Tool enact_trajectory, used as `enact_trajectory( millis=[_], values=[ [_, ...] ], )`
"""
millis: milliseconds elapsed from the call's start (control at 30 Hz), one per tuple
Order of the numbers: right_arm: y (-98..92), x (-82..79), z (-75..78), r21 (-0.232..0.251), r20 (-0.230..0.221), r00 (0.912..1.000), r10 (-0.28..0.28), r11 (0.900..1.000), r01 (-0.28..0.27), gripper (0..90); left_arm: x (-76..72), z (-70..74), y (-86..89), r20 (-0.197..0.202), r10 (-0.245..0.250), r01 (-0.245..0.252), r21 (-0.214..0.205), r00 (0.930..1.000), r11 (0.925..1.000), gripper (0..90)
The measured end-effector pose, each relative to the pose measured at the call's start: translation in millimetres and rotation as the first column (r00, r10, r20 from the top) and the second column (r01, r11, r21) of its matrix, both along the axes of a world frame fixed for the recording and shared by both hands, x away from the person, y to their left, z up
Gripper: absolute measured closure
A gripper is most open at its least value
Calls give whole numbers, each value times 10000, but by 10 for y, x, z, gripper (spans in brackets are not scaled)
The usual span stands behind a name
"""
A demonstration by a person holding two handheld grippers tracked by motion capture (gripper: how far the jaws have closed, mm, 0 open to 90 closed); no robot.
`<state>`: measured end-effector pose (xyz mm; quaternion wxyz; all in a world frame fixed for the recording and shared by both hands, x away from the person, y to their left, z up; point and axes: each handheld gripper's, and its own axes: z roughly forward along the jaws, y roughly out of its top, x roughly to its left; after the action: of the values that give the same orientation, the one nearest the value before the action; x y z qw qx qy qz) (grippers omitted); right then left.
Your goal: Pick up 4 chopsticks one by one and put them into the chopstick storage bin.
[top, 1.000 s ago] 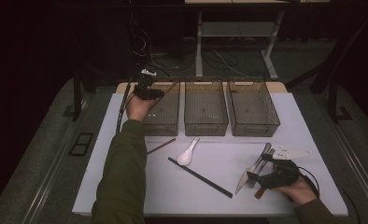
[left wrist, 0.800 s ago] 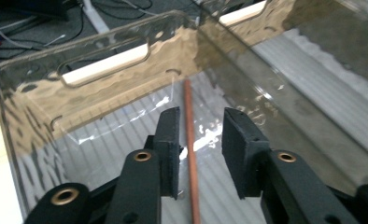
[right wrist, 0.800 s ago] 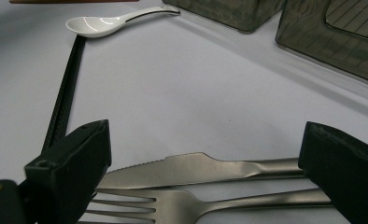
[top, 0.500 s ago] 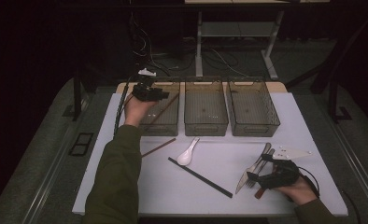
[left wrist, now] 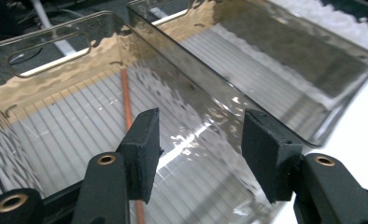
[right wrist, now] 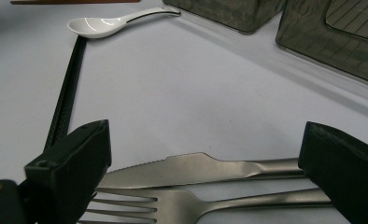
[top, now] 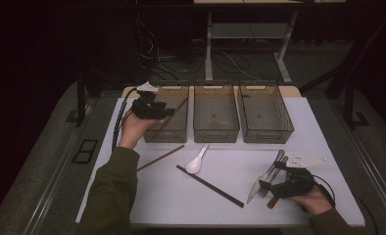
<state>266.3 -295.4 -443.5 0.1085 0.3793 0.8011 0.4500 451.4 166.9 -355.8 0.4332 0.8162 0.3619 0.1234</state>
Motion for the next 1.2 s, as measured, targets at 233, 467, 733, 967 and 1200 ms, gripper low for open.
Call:
enact_trajectory(
  millis=[233,467,733,967,1200],
  values=[
    [4,1,-2,1,6,10000,19,10000,-19,25,-201,-11,76,3,-228,228,-137,9997,9996,394],
    [-1,2,-1,39,-20,10000,15,10000,-15,25,-426,-60,101,124,-562,557,352,9983,9978,358],
    [-2,4,-2,35,-20,10000,-1,10000,1,25,-708,-199,234,196,-633,620,630,9978,9961,408],
    [-6,1,6,96,-10,10000,-20,10000,20,25,-935,-344,377,219,-580,562,731,9981,9957,535],
    [-3,-3,6,96,-5,10000,13,10000,-13,25,-1013,-461,411,201,-810,792,782,9965,9938,659]
  ],
)
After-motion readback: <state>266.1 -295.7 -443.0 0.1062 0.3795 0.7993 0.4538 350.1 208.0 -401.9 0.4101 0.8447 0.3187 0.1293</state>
